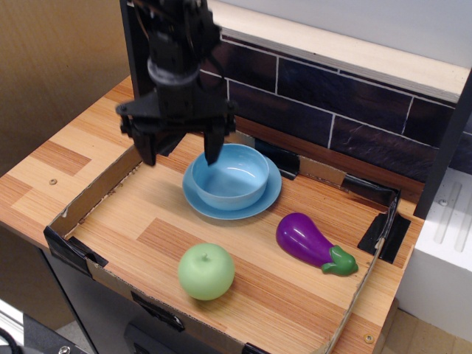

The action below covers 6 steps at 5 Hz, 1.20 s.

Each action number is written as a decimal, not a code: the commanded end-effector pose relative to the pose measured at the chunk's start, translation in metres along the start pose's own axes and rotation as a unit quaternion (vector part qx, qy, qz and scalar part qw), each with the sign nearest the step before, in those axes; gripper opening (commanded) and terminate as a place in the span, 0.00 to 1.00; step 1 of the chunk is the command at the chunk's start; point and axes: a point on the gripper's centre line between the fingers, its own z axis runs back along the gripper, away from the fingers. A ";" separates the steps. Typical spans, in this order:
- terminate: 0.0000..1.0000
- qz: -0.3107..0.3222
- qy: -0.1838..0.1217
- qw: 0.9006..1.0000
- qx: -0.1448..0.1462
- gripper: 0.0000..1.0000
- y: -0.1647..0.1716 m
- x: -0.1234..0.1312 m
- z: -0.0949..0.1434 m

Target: Take bowl off plate

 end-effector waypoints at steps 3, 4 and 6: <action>0.00 -0.033 0.006 0.999 -0.009 0.00 -0.009 -0.006 -0.011; 0.00 -0.034 0.007 0.999 -0.017 0.00 -0.010 -0.005 -0.007; 0.00 -0.034 0.006 0.997 -0.066 0.00 -0.005 0.005 0.020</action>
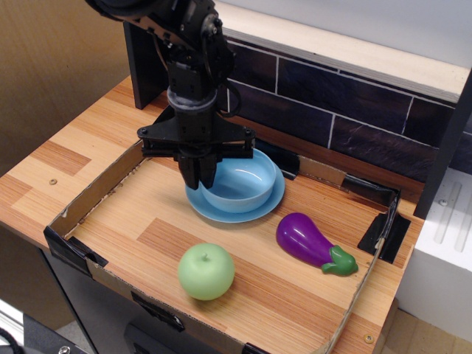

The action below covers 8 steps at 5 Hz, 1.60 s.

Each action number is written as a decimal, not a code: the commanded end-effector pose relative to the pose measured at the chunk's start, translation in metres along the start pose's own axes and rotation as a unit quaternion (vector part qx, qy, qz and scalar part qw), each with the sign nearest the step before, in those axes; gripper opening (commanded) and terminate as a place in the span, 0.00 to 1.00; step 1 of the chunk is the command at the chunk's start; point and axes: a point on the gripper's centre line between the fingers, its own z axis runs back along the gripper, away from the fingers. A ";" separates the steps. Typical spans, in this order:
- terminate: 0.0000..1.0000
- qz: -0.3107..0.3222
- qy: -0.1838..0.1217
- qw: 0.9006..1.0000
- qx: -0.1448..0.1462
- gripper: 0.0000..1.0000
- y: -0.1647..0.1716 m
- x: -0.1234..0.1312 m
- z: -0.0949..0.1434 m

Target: Take bowl off plate

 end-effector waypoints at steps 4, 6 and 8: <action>0.00 -0.109 -0.030 0.993 -0.042 0.00 0.094 -0.013 0.041; 0.00 -0.131 -0.035 0.991 -0.018 0.00 0.095 -0.020 0.014; 0.00 -0.132 -0.037 0.991 -0.011 1.00 0.087 -0.025 0.011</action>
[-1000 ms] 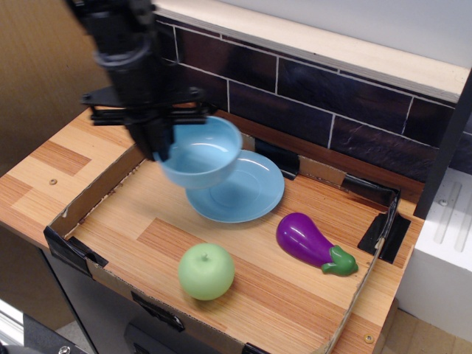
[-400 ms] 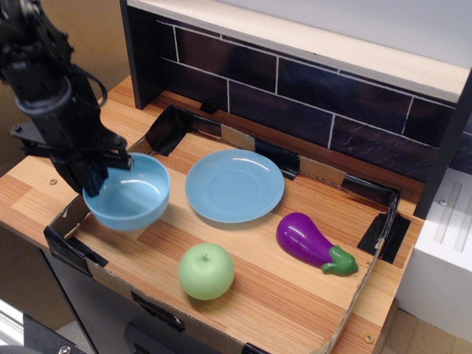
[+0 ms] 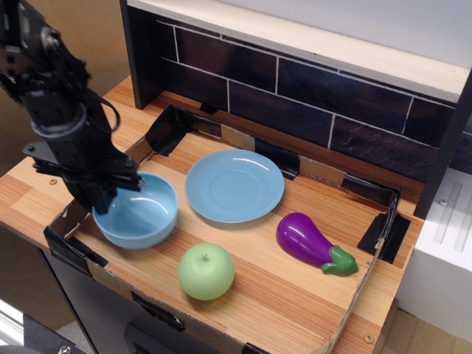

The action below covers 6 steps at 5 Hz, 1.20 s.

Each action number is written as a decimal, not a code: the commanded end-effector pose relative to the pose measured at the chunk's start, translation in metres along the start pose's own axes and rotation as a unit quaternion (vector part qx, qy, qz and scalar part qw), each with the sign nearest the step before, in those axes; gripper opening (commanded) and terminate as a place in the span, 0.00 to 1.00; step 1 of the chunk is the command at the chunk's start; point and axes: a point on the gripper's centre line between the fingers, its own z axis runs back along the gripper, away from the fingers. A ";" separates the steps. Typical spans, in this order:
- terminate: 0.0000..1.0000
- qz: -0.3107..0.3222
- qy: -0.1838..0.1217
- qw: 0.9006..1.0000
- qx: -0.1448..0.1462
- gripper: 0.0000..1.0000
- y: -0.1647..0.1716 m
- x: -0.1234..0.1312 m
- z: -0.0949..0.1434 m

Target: Take bowl off plate

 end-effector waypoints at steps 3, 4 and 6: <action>0.00 0.036 -0.030 0.999 0.005 1.00 0.003 0.025 0.070; 0.00 0.044 -0.063 0.997 -0.005 1.00 -0.006 0.037 0.088; 1.00 0.044 -0.063 0.997 -0.005 1.00 -0.006 0.037 0.088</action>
